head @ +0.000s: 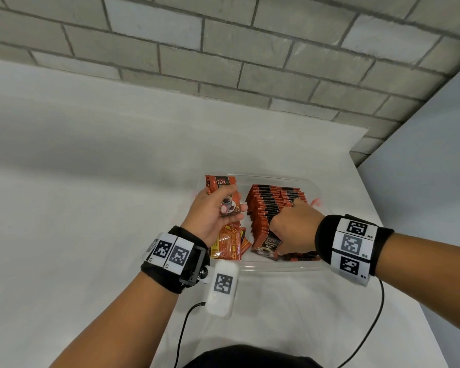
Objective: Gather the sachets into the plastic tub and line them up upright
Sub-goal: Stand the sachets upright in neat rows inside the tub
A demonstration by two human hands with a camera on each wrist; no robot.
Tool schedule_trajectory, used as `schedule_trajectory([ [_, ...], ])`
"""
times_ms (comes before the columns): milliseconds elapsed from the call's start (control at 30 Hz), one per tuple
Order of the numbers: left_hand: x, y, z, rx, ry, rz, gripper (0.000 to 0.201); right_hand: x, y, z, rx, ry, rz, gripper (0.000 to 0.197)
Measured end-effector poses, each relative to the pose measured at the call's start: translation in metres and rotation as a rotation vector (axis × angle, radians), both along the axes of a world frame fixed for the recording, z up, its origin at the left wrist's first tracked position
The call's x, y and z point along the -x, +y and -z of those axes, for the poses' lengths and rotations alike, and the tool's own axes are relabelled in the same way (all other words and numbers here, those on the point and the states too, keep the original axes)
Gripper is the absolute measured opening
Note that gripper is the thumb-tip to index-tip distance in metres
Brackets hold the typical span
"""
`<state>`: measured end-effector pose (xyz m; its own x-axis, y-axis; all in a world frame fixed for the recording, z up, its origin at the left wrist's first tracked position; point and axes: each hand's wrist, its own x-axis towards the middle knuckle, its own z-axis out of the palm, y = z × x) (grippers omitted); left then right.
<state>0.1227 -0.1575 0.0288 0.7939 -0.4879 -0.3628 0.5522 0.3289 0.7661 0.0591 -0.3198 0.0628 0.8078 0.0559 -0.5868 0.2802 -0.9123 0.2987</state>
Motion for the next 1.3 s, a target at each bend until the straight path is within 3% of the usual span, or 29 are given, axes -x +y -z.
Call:
schedule_trajectory([
  [167,0.002,0.003,-0.006,0.076,0.082,0.034,0.018,0.001,-0.005,-0.01,-0.227,-0.051,0.163,0.032],
  [300,0.004,0.005,-0.006,0.031,0.038,0.102,0.019,0.0,-0.011,-0.032,-0.663,-0.294,0.394,0.017],
  [400,0.008,0.003,-0.008,-0.012,-0.031,0.179,0.021,0.001,-0.009,-0.035,-0.994,-0.503,0.558,0.028],
  [500,0.014,0.0,-0.013,-0.056,-0.118,0.252,0.016,0.006,-0.005,-0.031,-1.071,-0.502,0.563,0.039],
  [633,0.021,-0.002,-0.014,-0.09,-0.193,0.291,0.028,0.012,-0.008,-0.027,-1.161,-0.474,0.564,0.035],
  [800,0.016,0.001,-0.012,-0.089,-0.145,0.104,0.036,0.02,-0.024,-0.031,-1.108,-0.385,0.596,0.012],
  [900,0.012,0.006,-0.009,-0.079,-0.101,0.012,0.023,0.025,-0.026,-0.025,-0.955,-0.238,0.563,0.01],
  [1300,0.011,0.006,-0.004,-0.069,-0.103,0.027,0.024,0.018,-0.008,0.004,-0.448,-0.107,0.304,0.017],
])
